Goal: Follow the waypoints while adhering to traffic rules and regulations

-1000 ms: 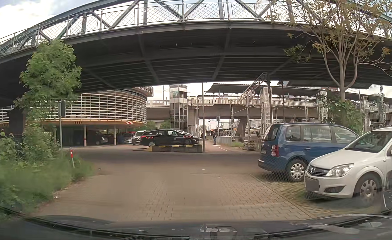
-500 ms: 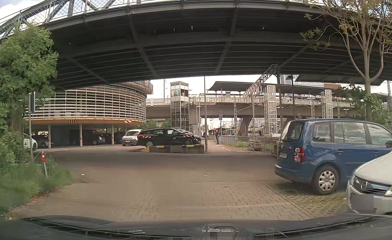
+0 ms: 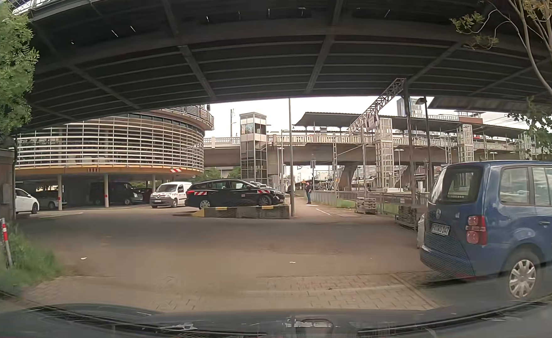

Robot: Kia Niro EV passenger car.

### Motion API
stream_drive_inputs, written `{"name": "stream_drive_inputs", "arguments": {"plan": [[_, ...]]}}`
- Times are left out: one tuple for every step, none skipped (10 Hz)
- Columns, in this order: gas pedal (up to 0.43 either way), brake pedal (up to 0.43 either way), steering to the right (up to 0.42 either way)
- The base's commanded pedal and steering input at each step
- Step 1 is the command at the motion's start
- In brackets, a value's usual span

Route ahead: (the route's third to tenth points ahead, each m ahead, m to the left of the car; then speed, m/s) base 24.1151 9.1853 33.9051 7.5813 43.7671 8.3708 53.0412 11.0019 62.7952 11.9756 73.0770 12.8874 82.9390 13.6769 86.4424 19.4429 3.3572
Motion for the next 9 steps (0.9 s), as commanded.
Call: {"name": "stream_drive_inputs", "arguments": {"plan": [[0.000, 0.012, -0.005], [0.000, 0.000, 0.000], [0.000, 0.000, 0.002], [0.000, 0.000, 0.002], [0.000, 0.000, 0.002], [0.000, 0.000, 0.002], [0.000, 0.000, 0.003], [0.000, 0.000, 0.006], [0.000, 0.000, 0.009]]}}
